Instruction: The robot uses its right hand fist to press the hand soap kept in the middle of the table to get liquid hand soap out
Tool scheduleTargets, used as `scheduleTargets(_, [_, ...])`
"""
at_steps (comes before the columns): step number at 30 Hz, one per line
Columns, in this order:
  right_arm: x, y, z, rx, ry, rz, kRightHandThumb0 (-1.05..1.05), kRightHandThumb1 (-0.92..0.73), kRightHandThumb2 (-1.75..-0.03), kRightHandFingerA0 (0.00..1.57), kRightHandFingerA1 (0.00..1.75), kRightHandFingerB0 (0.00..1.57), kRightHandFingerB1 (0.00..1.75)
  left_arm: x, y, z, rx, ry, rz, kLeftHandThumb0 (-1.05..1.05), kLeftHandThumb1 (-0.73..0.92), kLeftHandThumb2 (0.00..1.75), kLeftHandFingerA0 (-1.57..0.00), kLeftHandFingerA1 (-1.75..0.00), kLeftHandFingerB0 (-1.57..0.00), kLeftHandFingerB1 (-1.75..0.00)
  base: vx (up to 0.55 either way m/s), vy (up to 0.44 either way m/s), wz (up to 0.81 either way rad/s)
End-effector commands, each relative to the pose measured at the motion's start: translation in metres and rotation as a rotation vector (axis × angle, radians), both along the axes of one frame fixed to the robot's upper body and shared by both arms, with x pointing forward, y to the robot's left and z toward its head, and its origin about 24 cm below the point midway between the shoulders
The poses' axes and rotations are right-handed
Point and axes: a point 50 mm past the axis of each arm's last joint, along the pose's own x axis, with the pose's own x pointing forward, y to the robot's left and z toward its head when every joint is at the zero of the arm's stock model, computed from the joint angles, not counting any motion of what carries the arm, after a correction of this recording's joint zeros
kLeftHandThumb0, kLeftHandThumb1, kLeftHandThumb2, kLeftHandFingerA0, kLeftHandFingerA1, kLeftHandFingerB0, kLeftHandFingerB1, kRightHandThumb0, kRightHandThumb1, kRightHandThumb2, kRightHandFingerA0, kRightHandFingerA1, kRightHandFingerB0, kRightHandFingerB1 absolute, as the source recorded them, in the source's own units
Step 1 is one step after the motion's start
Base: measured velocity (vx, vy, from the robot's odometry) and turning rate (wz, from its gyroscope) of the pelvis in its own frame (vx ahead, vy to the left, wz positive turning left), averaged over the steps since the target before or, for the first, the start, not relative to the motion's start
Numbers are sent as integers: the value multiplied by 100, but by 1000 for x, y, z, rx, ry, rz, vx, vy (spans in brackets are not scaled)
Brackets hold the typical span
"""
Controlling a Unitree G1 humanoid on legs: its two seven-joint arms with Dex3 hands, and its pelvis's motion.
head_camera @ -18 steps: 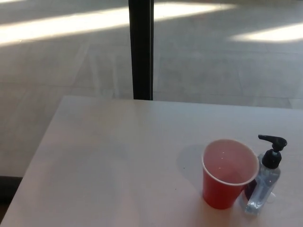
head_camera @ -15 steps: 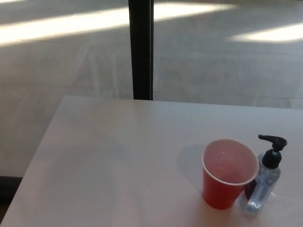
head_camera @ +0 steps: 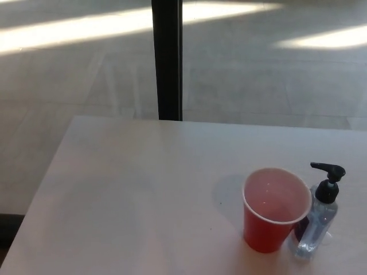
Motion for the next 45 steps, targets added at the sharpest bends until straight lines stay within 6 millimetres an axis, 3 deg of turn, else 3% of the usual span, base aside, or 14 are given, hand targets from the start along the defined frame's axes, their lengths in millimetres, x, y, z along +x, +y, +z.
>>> scheduleTargets(1, [34, 18, 55, -112, -197, 117, -90, -46, -125, 155, 146, 140, 125, -2, 4, 2, 15, 14, 20, -27, 39, 93, -82, -99, -62, -85, 0, 0, 0])
scheduleTargets(5, [50, 46, 86, -217, -261, 259, -71, -55, -130, 154, 153, 121, 129, -2, 4, 2, 16, 16, 18, -27, 39, 94, -79, -96, -60, -83, -11, -4, 2])
scheduleTargets(8, [59, 81, 111, -301, -306, 360, -51, -52, -131, 120, 175, 96, 154, -3, 4, 1, 10, 15, 26, -27, 40, 94, -81, -98, -58, -82, 0, 0, 0])
scheduleTargets(14, [59, 130, 132, -300, -401, 640, -9, -78, -98, 99, 175, 71, 144, -3, 4, 1, 9, 19, 34, -29, 40, 93, -80, -98, -58, -83, 0, 0, 0])
scheduleTargets(16, [57, 147, 134, -305, -392, 759, -19, -79, -87, 100, 175, 80, 136, -4, 3, 1, 15, 28, 16, -31, 42, 93, -81, -98, -61, -84, 0, 0, 0])
scheduleTargets(20, [51, 186, 129, -320, -340, 990, -16, -44, -123, 97, 175, 84, 141, -5, 4, 1, 12, 21, 24, -29, 42, 92, -81, -99, -63, -87, 0, 0, 0])
scheduleTargets(21, [49, 195, 126, -329, -321, 1028, -22, -50, -120, 124, 140, 93, 117, -5, 5, 2, 10, 18, 22, -29, 42, 93, -80, -98, -62, -85, 0, 0, 0])
scheduleTargets(23, [48, 196, 126, -328, -316, 1030, -22, -50, -120, 124, 140, 93, 117, -5, 4, 2, 10, 19, 19, -29, 42, 93, -80, -98, -62, -85, 0, 0, 0])
scheduleTargets(24, [47, 205, 121, -353, -295, 1077, -14, -48, -128, 99, 175, 80, 146, -5, 5, 1, 9, 18, 24, -29, 41, 93, -83, -101, -61, -85, 0, 0, 0])
scheduleTargets(37, [47, 242, 85, -280, -178, 1229, -12, -57, -124, 100, 175, 81, 150, -5, 4, 2, 11, 20, 16, -32, 41, 94, -79, -99, -64, -88, 0, 0, 0])
scheduleTargets(38, [47, 243, 82, -252, -174, 1243, -18, -60, -121, 128, 153, 92, 128, -5, 5, 1, 10, 22, 25, -28, 42, 93, -80, -98, -58, -83, 0, 0, 0])
scheduleTargets(40, [46, 244, 80, -246, -166, 1257, -18, -60, -121, 128, 153, 92, 128, -5, 5, 1, 5, 21, 35, -28, 42, 93, -80, -98, -58, -83, 0, 0, 0])
scheduleTargets(42, [44, 247, 77, -234, -136, 1292, -10, -60, -123, 100, 175, 69, 163, -5, 4, 1, 17, 31, 14, -32, 41, 93, -83, -100, -60, -84, 0, 0, 0])
scheduleTargets(45, [44, 249, 74, -240, -131, 1314, -8, -57, -128, 99, 175, 68, 167, -5, 4, 1, 17, 29, 12, -31, 41, 94, -82, -99, -62, -85, 0, 0, 0])
